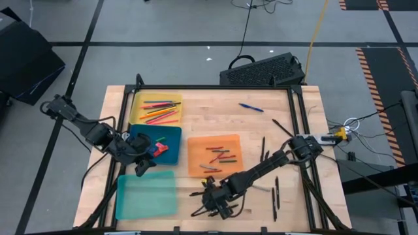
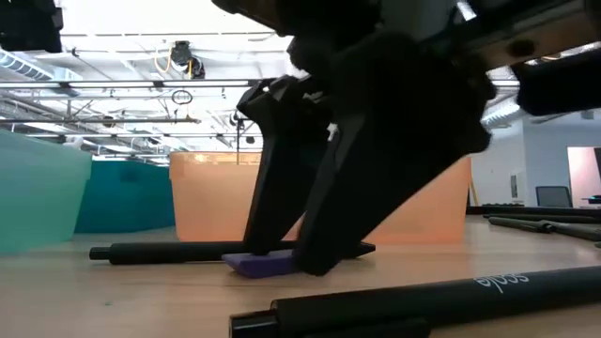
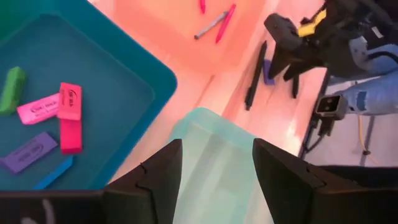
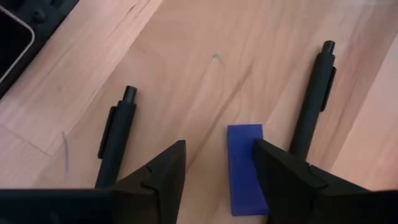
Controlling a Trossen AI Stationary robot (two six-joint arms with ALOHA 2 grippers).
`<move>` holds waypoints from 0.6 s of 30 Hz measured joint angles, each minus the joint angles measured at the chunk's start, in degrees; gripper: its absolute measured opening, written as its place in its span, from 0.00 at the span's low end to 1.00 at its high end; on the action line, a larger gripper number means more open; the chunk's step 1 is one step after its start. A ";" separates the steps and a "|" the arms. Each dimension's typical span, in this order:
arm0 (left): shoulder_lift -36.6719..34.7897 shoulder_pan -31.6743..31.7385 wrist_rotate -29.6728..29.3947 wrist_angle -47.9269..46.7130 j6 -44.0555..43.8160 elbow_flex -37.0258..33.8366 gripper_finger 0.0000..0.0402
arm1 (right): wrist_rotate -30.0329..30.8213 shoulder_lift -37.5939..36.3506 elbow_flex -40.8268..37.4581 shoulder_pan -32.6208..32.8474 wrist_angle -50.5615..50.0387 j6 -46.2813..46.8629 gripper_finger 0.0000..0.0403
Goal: Sort crayons/erasers/pens/pencils in bins
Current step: Put the purple eraser into the blue bin
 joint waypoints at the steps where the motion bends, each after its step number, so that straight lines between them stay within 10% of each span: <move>1: -0.03 -0.19 -0.55 0.03 0.01 0.00 0.49 | -0.26 0.01 -0.01 -0.20 -0.04 0.00 0.44; 18: -1.30 -1.16 -2.92 -0.74 12.88 0.00 0.49 | 1.90 -1.04 -0.20 -2.19 -0.77 -2.60 0.42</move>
